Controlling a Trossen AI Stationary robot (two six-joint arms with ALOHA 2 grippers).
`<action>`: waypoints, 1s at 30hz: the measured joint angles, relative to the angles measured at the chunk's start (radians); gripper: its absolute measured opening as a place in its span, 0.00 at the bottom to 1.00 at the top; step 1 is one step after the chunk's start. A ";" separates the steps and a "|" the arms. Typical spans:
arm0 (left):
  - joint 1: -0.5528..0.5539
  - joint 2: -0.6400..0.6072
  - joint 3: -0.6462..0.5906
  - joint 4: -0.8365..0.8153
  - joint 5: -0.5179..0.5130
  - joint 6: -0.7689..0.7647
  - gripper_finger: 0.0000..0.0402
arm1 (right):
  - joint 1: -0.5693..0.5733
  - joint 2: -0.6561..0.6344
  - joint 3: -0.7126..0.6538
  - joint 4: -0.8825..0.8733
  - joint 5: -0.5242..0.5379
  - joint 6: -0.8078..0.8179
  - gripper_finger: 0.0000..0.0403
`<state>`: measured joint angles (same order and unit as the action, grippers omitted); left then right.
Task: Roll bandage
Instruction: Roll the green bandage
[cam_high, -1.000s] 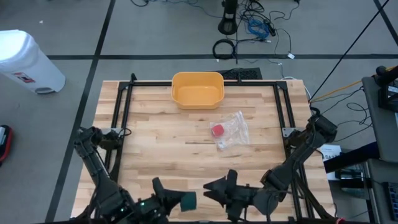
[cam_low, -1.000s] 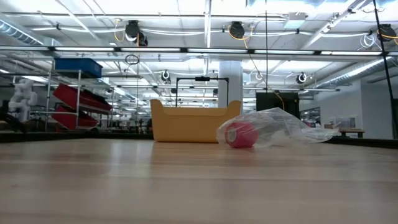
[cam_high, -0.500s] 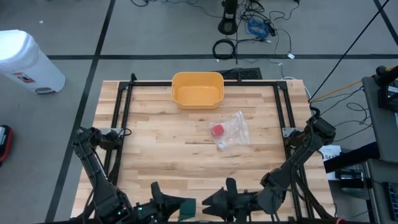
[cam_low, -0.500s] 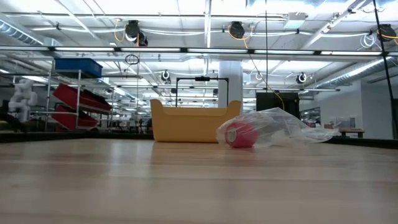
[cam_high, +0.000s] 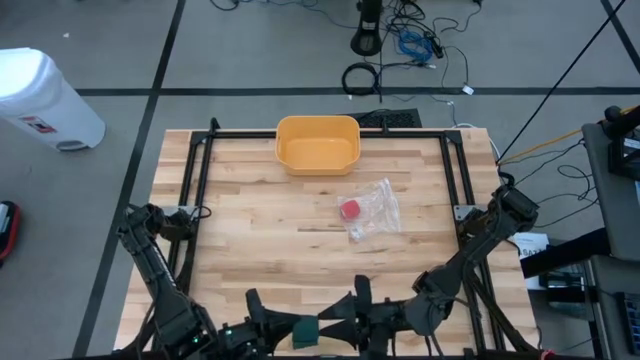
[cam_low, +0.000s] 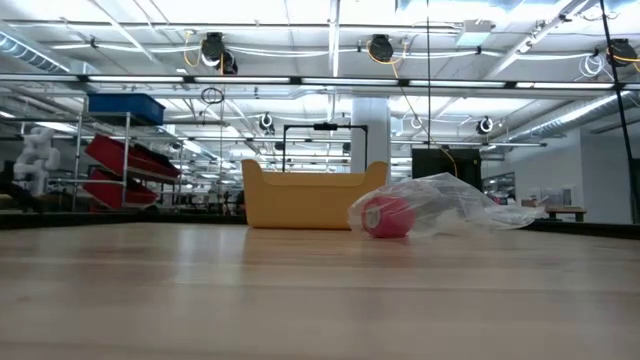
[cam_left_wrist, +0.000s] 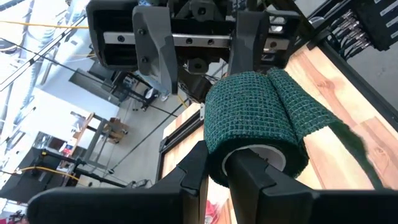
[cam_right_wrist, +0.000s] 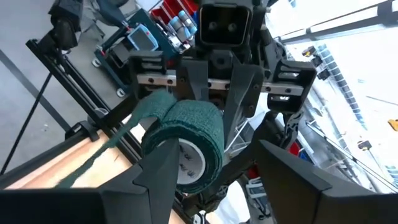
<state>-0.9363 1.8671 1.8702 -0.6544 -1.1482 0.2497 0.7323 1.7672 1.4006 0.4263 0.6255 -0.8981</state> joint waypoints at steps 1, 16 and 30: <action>0.000 0.000 0.000 0.003 0.000 0.000 0.13 | -0.003 0.000 0.000 -0.003 -0.004 0.001 0.49; 0.008 0.000 0.000 0.068 0.000 0.025 0.13 | -0.014 -0.001 0.000 -0.012 -0.003 0.024 0.49; 0.032 0.000 0.000 0.098 0.023 0.019 0.13 | -0.014 -0.002 0.000 0.001 0.003 0.023 0.21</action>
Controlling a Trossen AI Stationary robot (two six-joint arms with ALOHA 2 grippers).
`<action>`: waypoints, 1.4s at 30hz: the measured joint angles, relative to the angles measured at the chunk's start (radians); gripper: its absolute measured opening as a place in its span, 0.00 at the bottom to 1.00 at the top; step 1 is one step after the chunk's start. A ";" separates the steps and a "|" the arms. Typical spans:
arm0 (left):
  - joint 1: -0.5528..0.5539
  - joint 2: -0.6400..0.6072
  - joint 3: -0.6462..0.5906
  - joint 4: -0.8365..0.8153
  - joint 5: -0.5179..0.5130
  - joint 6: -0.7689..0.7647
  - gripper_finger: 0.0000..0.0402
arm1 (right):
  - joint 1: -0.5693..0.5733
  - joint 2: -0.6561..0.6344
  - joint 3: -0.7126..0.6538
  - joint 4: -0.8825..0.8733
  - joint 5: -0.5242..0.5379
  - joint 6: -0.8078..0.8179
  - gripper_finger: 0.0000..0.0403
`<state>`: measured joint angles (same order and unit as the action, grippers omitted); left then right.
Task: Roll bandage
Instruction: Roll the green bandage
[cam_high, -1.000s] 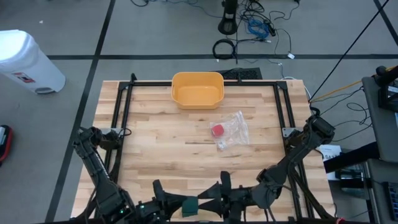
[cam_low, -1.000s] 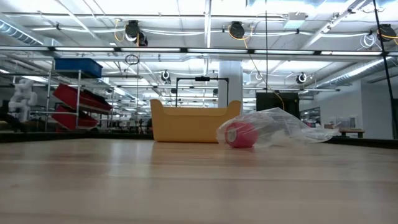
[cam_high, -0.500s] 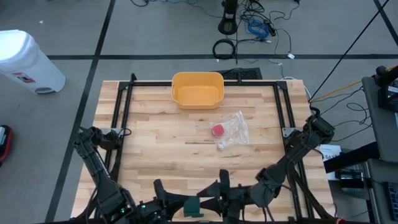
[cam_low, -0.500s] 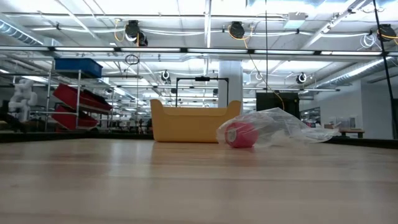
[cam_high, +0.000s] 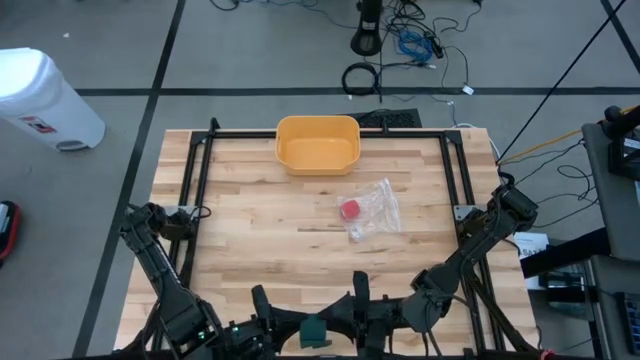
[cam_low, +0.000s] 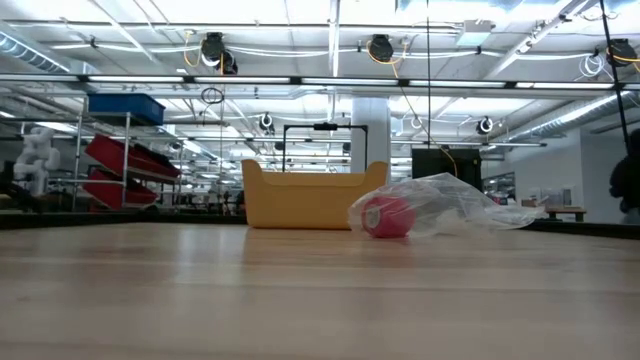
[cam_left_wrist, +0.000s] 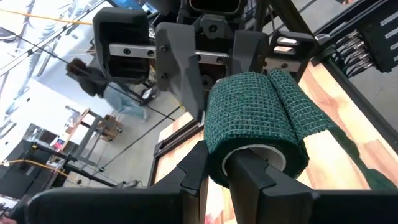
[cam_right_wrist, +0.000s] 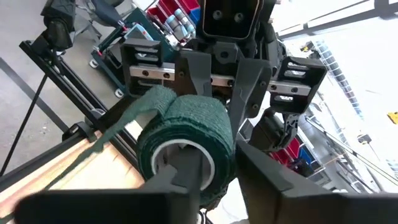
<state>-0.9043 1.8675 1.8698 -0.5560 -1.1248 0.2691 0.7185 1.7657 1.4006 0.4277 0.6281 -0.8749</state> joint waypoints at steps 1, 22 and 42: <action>0.001 0.000 0.000 0.000 0.005 -0.001 0.13 | 0.000 0.000 0.000 0.000 0.000 0.000 0.18; -0.035 0.000 0.000 0.003 0.014 -0.081 0.55 | 0.027 0.000 0.000 0.007 0.053 -0.071 0.07; -0.030 0.001 0.000 0.158 0.103 -0.200 0.55 | 0.153 -0.014 0.001 0.155 0.050 -0.269 0.08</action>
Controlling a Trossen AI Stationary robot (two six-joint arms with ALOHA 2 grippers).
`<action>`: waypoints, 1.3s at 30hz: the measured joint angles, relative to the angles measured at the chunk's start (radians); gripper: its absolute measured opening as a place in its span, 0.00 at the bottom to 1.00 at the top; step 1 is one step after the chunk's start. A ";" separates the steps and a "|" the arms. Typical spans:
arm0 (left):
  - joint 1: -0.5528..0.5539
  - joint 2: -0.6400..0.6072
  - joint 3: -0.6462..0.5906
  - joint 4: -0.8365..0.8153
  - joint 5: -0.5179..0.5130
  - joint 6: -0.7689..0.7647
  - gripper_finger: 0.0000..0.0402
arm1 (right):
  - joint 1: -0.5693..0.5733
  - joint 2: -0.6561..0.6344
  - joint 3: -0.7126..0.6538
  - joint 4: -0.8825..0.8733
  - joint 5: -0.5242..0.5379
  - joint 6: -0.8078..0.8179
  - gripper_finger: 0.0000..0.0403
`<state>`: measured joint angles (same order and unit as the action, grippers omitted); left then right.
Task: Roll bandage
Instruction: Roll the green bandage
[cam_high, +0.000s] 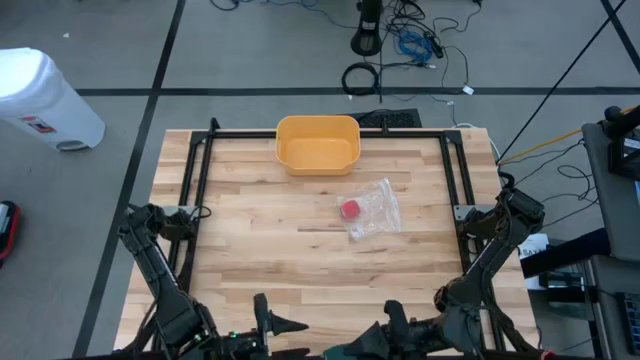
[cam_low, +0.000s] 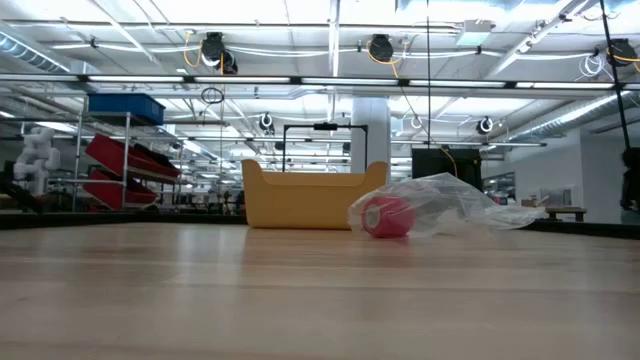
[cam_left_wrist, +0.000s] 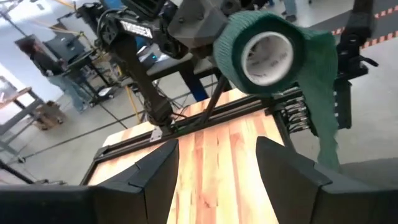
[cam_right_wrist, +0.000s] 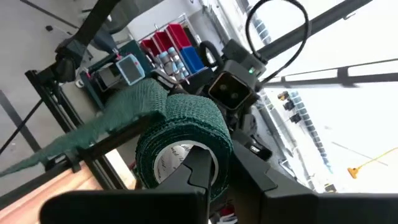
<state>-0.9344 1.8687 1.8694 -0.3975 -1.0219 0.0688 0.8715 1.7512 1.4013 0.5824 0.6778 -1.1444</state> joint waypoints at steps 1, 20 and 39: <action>-0.006 0.000 0.000 0.000 0.000 0.011 0.55 | 0.004 0.000 0.000 0.007 0.000 -0.010 0.08; 0.015 0.000 -0.013 0.097 0.050 0.097 0.55 | 0.040 0.000 0.000 0.035 0.011 -0.081 0.08; 0.069 0.031 -0.018 0.249 0.162 0.103 0.55 | 0.039 0.001 0.000 0.012 0.106 -0.099 0.08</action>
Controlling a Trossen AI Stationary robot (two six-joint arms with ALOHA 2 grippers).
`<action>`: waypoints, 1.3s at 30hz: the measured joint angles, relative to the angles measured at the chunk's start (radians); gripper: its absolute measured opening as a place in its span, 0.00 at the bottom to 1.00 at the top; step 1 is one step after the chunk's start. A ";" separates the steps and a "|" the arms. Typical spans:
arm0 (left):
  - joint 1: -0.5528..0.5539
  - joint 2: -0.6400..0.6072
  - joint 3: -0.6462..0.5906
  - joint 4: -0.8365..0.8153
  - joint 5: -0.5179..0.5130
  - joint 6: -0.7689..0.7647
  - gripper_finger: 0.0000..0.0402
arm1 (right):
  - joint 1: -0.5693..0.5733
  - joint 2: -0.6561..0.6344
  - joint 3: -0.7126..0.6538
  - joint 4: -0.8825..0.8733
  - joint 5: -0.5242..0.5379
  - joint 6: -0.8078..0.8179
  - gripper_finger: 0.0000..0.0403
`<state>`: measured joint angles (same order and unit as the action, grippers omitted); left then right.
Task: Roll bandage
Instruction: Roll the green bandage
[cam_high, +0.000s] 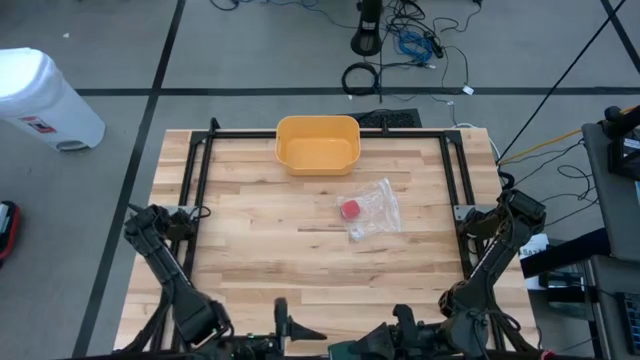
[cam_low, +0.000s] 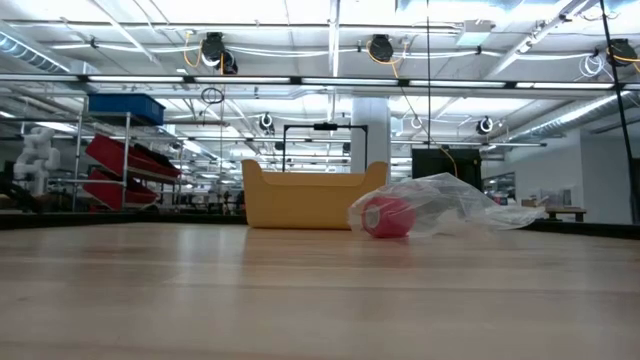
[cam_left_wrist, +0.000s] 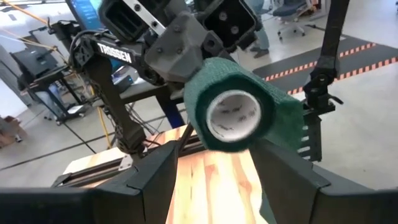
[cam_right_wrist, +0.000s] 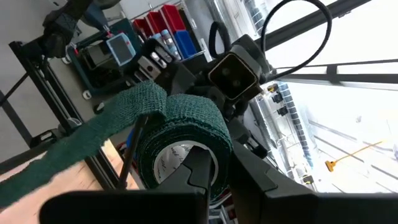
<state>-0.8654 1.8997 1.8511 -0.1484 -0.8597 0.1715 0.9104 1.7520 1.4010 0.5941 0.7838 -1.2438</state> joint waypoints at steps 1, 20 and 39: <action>0.002 0.001 0.000 0.006 0.000 0.000 0.55 | 0.000 0.000 0.000 0.000 0.000 -0.001 0.08; 0.023 0.008 0.000 0.072 0.029 -0.035 0.55 | -0.002 0.000 0.000 -0.009 0.002 -0.002 0.08; 0.039 0.017 0.000 0.077 -0.010 -0.006 0.38 | -0.002 0.000 0.000 -0.006 0.063 -0.016 0.08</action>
<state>-0.8268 1.9163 1.8511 -0.0715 -0.8697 0.1657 0.9089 1.7523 1.4006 0.5884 0.8470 -1.2594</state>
